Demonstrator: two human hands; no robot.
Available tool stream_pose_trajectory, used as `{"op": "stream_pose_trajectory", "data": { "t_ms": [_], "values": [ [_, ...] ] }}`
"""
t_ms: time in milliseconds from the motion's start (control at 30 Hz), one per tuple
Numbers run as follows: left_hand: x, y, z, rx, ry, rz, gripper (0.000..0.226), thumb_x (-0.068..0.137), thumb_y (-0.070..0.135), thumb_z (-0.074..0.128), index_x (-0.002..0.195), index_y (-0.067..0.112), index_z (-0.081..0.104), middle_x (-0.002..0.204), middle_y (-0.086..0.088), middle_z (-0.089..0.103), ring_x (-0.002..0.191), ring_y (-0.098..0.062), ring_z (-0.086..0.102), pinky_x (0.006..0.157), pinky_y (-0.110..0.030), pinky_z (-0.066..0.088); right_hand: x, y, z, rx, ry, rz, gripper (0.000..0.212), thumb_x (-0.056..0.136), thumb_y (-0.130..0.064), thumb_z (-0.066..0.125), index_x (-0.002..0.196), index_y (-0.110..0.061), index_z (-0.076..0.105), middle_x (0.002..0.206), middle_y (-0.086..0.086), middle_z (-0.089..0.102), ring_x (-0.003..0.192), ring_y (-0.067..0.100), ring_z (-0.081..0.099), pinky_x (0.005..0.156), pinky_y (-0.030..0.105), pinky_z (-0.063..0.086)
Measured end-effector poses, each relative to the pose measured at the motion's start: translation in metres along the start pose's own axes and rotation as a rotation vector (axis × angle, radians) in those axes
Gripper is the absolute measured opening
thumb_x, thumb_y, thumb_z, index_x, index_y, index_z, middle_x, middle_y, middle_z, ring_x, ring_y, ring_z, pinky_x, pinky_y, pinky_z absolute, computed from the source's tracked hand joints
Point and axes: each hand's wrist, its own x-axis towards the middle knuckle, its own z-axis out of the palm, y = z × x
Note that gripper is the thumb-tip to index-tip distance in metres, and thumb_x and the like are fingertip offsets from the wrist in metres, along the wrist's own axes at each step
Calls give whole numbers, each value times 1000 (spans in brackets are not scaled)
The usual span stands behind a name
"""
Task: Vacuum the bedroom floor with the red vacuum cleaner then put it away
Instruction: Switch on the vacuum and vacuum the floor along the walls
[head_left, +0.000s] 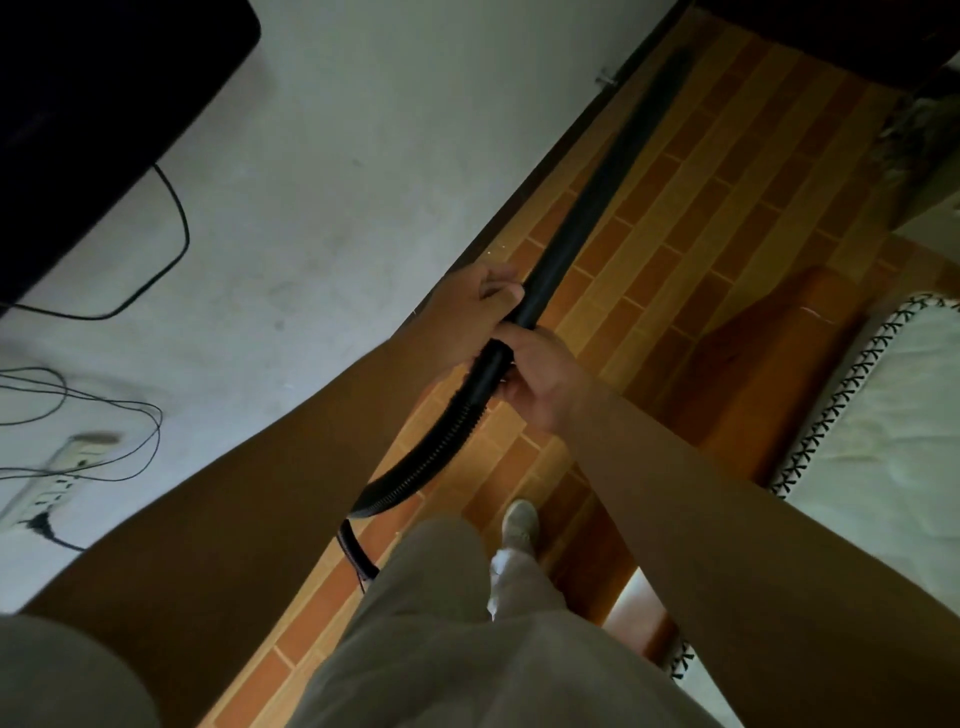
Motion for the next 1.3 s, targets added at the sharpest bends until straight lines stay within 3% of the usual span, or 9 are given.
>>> {"op": "stream_pose_trajectory", "data": {
  "t_ms": [200,300,367,467,733,933,1033,1167,1300],
  "values": [
    [-1,-4,-6,-19,33,-64,29,101,22,61,129,14,62,113,-4,72,101,-18,72,95,-28,56,15,-32,-15,25,2,65,29,104,-25,62,122,-3,66,77,5,72,73,18,72,83,42,60],
    [2,-11,-11,49,34,-88,23,101,25,61,123,18,66,109,2,72,95,-8,69,80,-12,49,27,-44,-17,50,15,100,34,103,-29,64,123,-2,65,101,12,77,90,21,76,83,42,64],
    [9,-16,-14,88,35,-88,21,101,28,61,120,21,68,112,7,71,100,-3,66,80,-14,45,38,-52,-16,36,26,114,39,102,-31,65,129,-3,61,114,16,76,98,25,77,85,44,64],
    [21,-20,-16,96,27,-85,27,101,28,60,127,22,66,117,10,68,100,2,62,80,-13,42,56,-65,-12,12,45,116,40,102,-31,65,129,-2,59,108,14,74,86,22,78,82,40,64],
    [76,-42,-26,131,-24,-156,29,100,38,60,126,28,64,114,12,67,104,-9,63,93,-33,51,122,-105,-15,-53,121,109,32,104,-34,60,116,-4,56,97,13,66,94,25,69,100,47,57],
    [110,-55,-31,122,37,-181,33,98,35,64,129,28,61,108,13,69,91,0,66,70,-10,45,187,-122,-17,-47,109,140,43,105,-47,53,122,-8,54,108,19,67,105,35,70,103,55,54],
    [133,-63,-25,108,72,-247,34,98,37,63,130,27,59,108,7,71,89,-7,69,72,-16,51,223,-128,-20,-57,121,179,43,104,-46,55,123,-8,55,109,20,72,106,36,73,99,56,56],
    [161,-80,-15,57,163,-310,28,99,33,62,127,27,61,91,9,71,77,-5,68,57,-8,45,281,-122,-33,-79,110,259,43,104,-42,56,124,-5,57,97,18,74,104,35,73,101,60,53],
    [181,-110,-7,32,203,-380,29,98,34,64,127,29,63,91,10,71,75,-5,70,64,-19,51,323,-105,-43,-117,95,332,37,105,-38,54,124,-6,55,105,18,71,106,34,71,105,57,52]
  ]
}}
